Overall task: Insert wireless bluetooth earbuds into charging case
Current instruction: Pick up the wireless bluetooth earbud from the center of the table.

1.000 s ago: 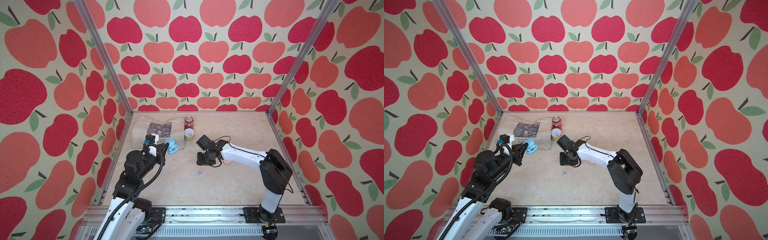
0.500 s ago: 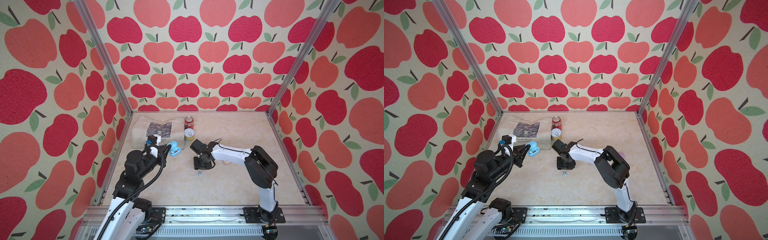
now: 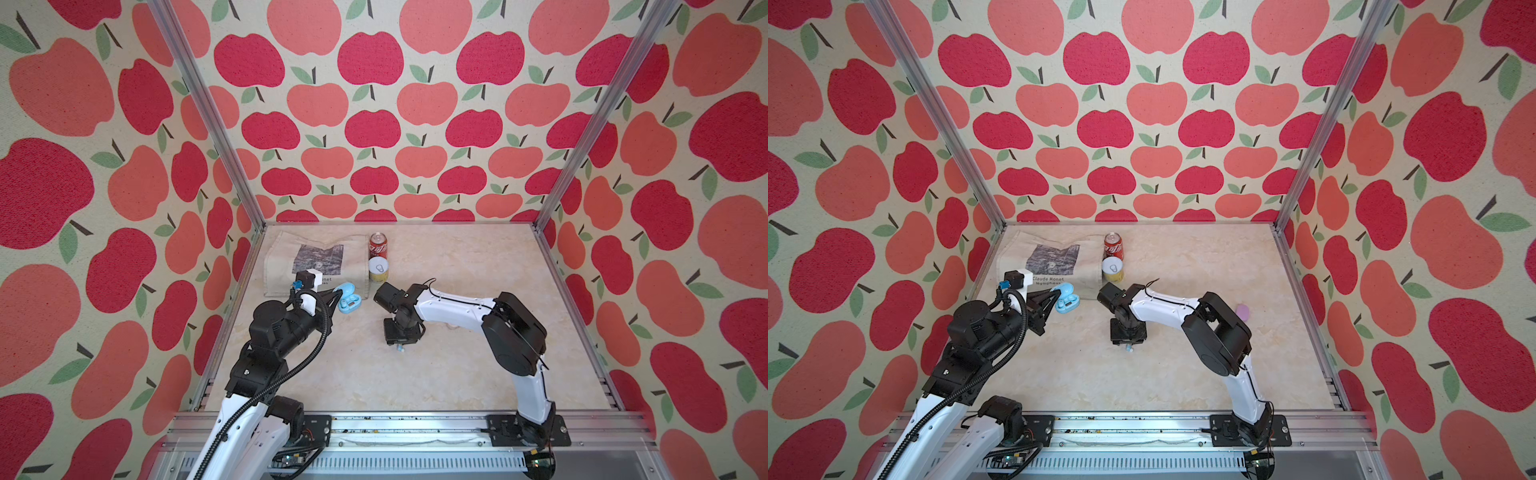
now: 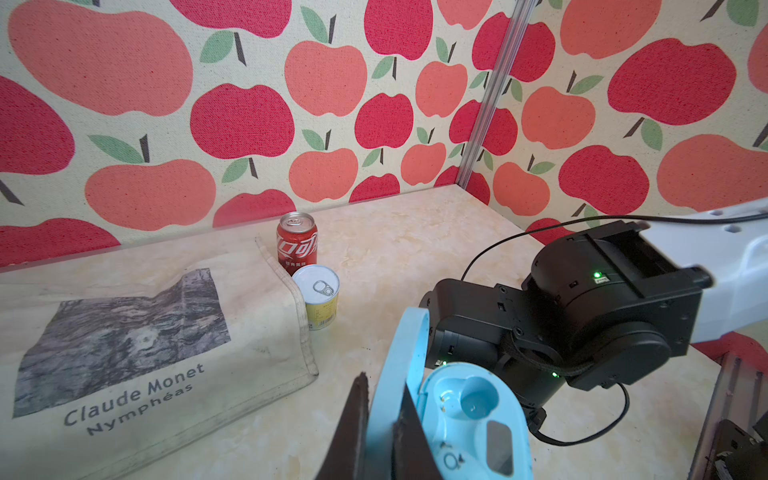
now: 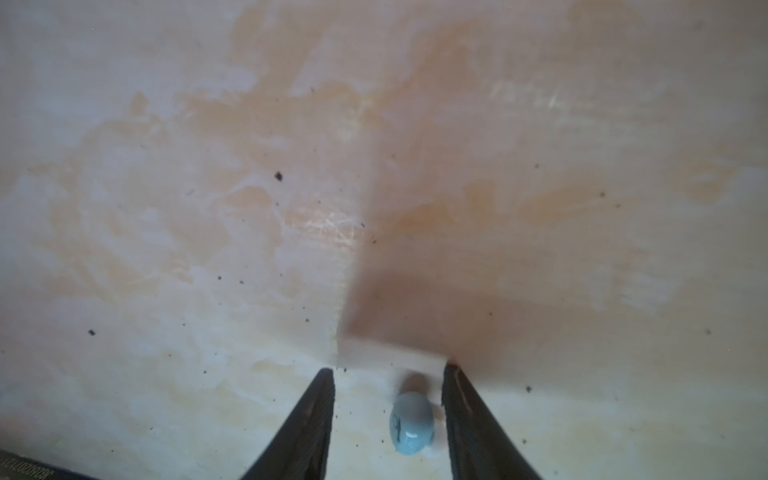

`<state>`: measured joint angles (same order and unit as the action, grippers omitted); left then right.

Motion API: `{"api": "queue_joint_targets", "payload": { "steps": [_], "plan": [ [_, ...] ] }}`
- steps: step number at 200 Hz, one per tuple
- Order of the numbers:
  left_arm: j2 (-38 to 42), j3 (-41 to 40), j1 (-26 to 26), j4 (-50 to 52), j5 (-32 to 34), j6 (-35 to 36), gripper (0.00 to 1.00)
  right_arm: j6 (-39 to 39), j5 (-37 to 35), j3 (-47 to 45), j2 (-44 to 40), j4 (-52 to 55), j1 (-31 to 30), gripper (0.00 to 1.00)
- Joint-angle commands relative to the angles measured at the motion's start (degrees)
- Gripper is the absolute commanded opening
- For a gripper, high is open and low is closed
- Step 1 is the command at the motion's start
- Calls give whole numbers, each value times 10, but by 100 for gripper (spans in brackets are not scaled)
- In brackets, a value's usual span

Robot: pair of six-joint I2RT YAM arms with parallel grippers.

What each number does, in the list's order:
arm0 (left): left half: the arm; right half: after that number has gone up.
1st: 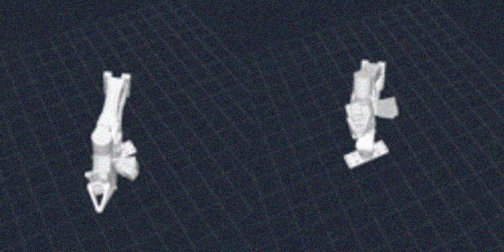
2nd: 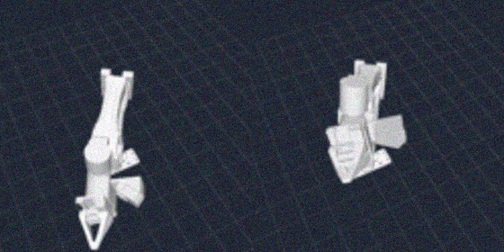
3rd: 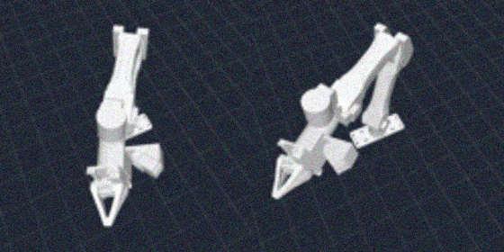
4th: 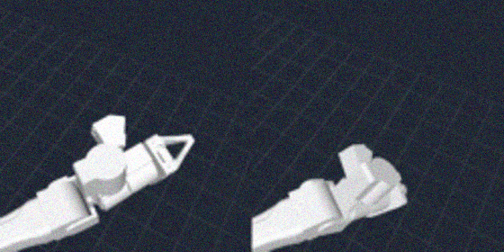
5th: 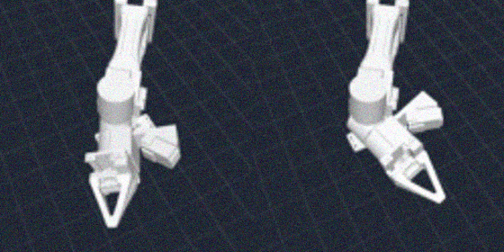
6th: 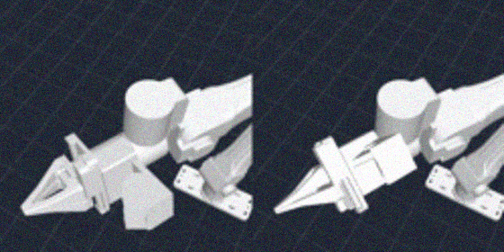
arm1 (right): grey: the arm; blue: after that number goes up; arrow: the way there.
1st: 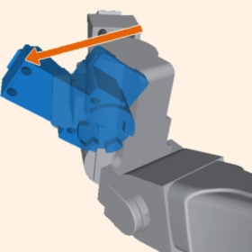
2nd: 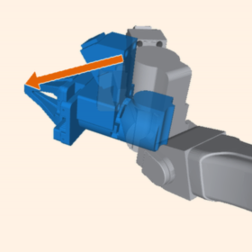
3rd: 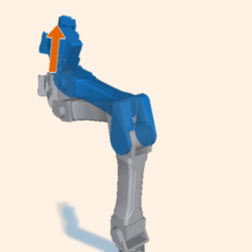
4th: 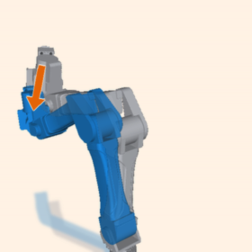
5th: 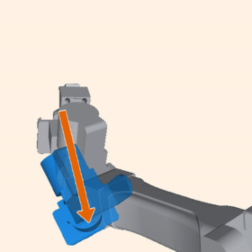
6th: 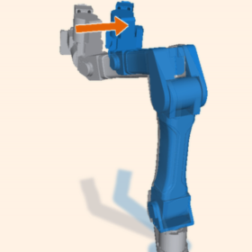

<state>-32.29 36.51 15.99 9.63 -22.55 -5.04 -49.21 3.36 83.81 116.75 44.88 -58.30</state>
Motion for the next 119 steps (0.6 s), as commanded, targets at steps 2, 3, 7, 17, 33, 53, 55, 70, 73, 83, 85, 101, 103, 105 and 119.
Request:
{"api": "queue_joint_targets", "payload": {
  "steps": [2,3,7,17,33,53,55,70,73,83,85,101,103,105,119],
  "plan": [
    [0,25,-3,-12,-9,2,0,-12,-5,7,15,40,-3,45],
    [0,25,-3,-12,-9,3,0,-12,-5,7,15,40,-3,45],
    [0,27,-3,-11,-10,3,0,-14,-5,7,16,41,-3,44],
    [-1,30,-3,-10,-10,2,0,-15,-5,9,16,43,-3,43],
    [0,34,-3,-8,-9,3,0,-16,-6,12,19,48,-3,40],
    [4,37,-3,-6,-9,3,0,-15,-4,19,26,54,-3,37],
    [4,38,-3,-4,-9,3,0,-15,-4,19,25,55,-3,36],
    [6,40,-3,-3,-8,3,0,-16,-3,22,29,56,-3,33],
    [6,40,-3,-2,-8,3,0,-16,-3,23,30,57,-3,33],
    [8,40,-3,-1,-7,3,0,-16,-3,26,33,59,-3,30],
    [8,41,-3,0,-8,4,0,-16,-3,27,33,60,-3,30],
    [11,43,-2,3,-7,5,0,-16,-2,31,38,63,-3,26],
    [12,42,-3,3,-6,5,0,-16,-1,32,38,63,-3,25],
    [12,42,-3,3,-6,5,0,-16,-1,33,39,64,-3,25],
    [14,42,-3,5,-5,7,0,-16,2,34,41,63,-2,17]
  ]
}}
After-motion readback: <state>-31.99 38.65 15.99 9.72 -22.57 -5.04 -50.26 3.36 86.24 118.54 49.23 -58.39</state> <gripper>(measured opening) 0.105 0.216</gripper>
